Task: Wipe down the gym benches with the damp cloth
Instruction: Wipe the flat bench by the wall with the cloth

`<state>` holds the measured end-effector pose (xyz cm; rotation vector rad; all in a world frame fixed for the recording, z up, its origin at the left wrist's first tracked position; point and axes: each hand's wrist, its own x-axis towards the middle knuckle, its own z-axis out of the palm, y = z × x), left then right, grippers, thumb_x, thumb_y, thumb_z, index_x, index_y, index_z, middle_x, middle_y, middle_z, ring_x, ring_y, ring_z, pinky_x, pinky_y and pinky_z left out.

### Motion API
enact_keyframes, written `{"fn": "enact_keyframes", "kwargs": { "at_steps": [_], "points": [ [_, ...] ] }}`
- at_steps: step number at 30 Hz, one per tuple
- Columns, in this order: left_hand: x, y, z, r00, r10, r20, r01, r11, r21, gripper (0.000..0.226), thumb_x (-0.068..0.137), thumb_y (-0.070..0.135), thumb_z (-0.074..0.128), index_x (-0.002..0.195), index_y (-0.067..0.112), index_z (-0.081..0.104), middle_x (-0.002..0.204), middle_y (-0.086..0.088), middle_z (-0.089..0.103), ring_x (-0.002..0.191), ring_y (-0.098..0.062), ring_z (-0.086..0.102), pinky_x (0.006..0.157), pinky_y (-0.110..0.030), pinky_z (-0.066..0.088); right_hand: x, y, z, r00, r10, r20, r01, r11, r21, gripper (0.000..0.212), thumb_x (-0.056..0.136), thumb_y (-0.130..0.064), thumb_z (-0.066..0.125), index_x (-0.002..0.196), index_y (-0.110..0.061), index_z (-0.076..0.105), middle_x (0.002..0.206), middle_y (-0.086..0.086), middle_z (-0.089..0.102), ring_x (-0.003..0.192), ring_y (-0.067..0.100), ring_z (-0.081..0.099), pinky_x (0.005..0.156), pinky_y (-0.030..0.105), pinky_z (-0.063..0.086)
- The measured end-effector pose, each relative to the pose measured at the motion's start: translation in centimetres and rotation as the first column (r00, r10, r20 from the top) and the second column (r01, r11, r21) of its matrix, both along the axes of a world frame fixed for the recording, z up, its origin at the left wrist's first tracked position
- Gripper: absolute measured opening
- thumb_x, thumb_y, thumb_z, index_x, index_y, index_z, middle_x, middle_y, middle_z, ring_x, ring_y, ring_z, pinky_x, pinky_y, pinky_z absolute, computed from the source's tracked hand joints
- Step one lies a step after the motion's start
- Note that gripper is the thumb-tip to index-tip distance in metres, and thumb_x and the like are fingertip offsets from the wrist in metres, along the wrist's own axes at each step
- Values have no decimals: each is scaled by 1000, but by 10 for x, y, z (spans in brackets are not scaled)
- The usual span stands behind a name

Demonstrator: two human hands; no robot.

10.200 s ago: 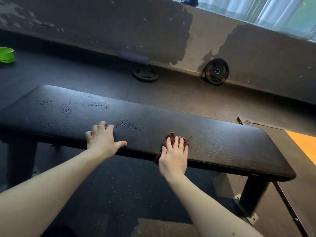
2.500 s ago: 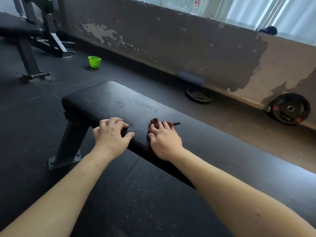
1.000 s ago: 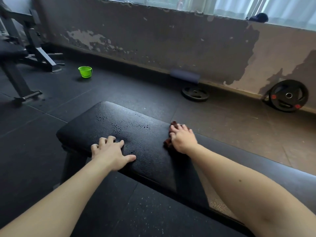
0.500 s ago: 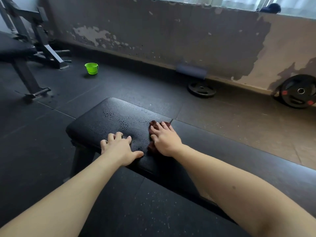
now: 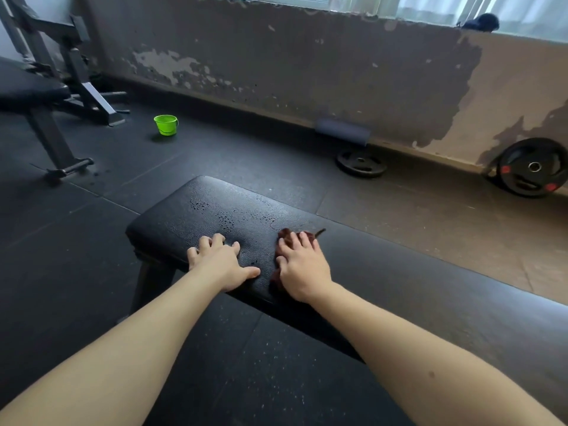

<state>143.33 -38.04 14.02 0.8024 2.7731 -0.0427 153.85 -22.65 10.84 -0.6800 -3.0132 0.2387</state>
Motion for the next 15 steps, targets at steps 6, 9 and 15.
{"fn": "enact_keyframes", "kwargs": {
  "at_steps": [6, 9, 15],
  "points": [
    [2, -10, -3, 999, -2, 49, -1, 999, 43, 70, 94, 68, 40, 157, 42, 25, 165, 3, 15, 149, -27, 11, 117, -47, 19, 50, 7, 4, 999, 52, 15, -51, 998, -21, 52, 110, -40, 33, 161, -30, 31, 172, -3, 16, 159, 17, 5, 127, 35, -3],
    [5, -11, -7, 1000, -13, 27, 11, 999, 48, 68, 97, 63, 36, 159, 39, 21, 166, 1, 13, 149, -28, 11, 117, -48, 18, 62, 10, 0, 994, -93, 50, 93, 996, 8, 54, 110, -39, 28, 162, -28, 26, 172, 2, 13, 159, 21, 4, 128, 40, 0],
    [4, -9, -12, 999, -31, -38, 33, 998, 53, 70, 96, 66, 38, 158, 37, 25, 163, -3, 19, 147, -31, 15, 116, -49, 19, 37, -43, -10, 991, -132, 27, 129, 989, 74, 72, 95, -44, 14, 161, -21, 31, 170, 13, 20, 158, 32, 9, 127, 49, 1]
  ]
}}
